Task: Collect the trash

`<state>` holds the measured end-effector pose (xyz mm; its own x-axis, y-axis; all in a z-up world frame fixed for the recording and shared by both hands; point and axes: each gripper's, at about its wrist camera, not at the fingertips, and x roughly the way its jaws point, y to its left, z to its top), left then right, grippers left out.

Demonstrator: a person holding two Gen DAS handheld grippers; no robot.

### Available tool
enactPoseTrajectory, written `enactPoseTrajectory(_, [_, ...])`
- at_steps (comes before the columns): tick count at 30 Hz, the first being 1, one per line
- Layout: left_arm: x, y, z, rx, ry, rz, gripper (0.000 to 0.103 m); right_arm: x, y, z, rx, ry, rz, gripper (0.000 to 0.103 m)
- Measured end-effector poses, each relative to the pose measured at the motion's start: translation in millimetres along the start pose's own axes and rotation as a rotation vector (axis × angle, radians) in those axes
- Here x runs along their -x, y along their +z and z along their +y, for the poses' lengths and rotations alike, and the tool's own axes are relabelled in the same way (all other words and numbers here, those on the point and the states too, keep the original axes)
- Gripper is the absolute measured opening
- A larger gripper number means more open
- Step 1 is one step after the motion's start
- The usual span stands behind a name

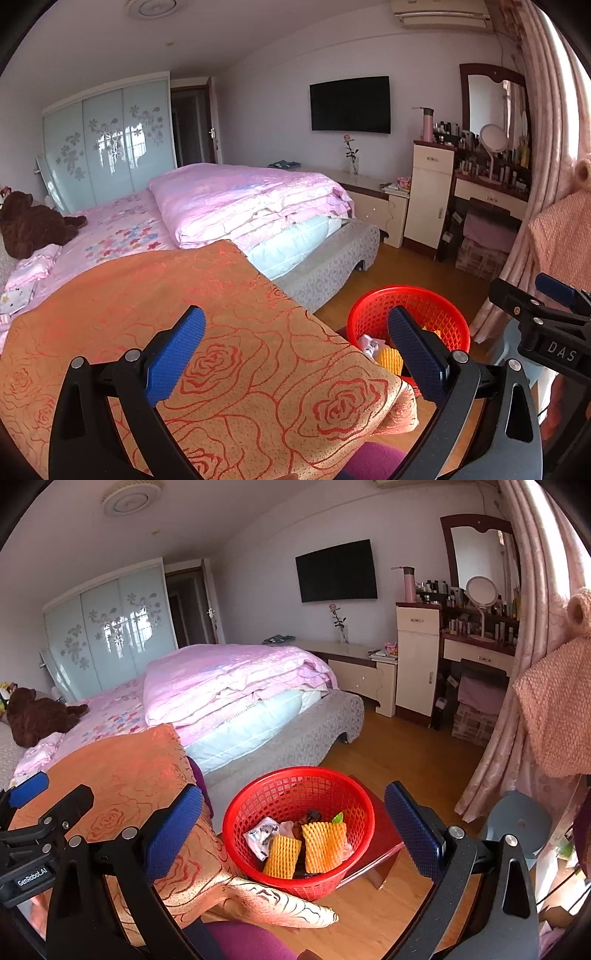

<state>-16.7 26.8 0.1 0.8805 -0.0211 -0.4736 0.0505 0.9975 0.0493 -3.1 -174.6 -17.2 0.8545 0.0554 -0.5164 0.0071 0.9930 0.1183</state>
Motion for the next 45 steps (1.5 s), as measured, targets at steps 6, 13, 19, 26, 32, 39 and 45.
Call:
enactPoseTrajectory(6, [-0.7, -1.0, 0.8, 0.001, -0.001, 0.006, 0.095, -0.8, -0.2, -0.1, -0.003, 0.001, 0.006, 0.096])
enactPoseTrajectory(13, [-1.5, -1.4, -0.2, 0.000, -0.001, 0.009, 0.095, -2.4, -0.8, 0.1, -0.001, 0.003, 0.011, 0.096])
enactPoseTrajectory(19, [-1.1, -2.7, 0.1, -0.001, -0.001, 0.010, 0.095, -2.1, -1.2, 0.6, -0.001, 0.002, 0.010, 0.096])
enactPoseTrajectory(26, [-1.1, -2.5, 0.0, -0.003, -0.001, 0.010, 0.095, -2.2, -1.2, 0.6, -0.001, 0.002, 0.011, 0.096])
enactPoseTrajectory(32, [-0.5, -6.5, 0.5, -0.012, 0.000, 0.007, 0.095, -2.1, -1.3, 0.7, 0.000, 0.002, 0.012, 0.096])
enactPoseTrajectory(39, [0.2, -7.8, -0.6, -0.031, 0.000, 0.005, 0.095, -1.7, -1.1, 1.8, 0.000, 0.002, 0.012, 0.096])
enactPoseTrajectory(45, [0.8, -6.8, -1.7, -0.036, 0.001, 0.005, 0.095, -3.0, -2.5, 2.7, 0.001, 0.003, 0.016, 0.096])
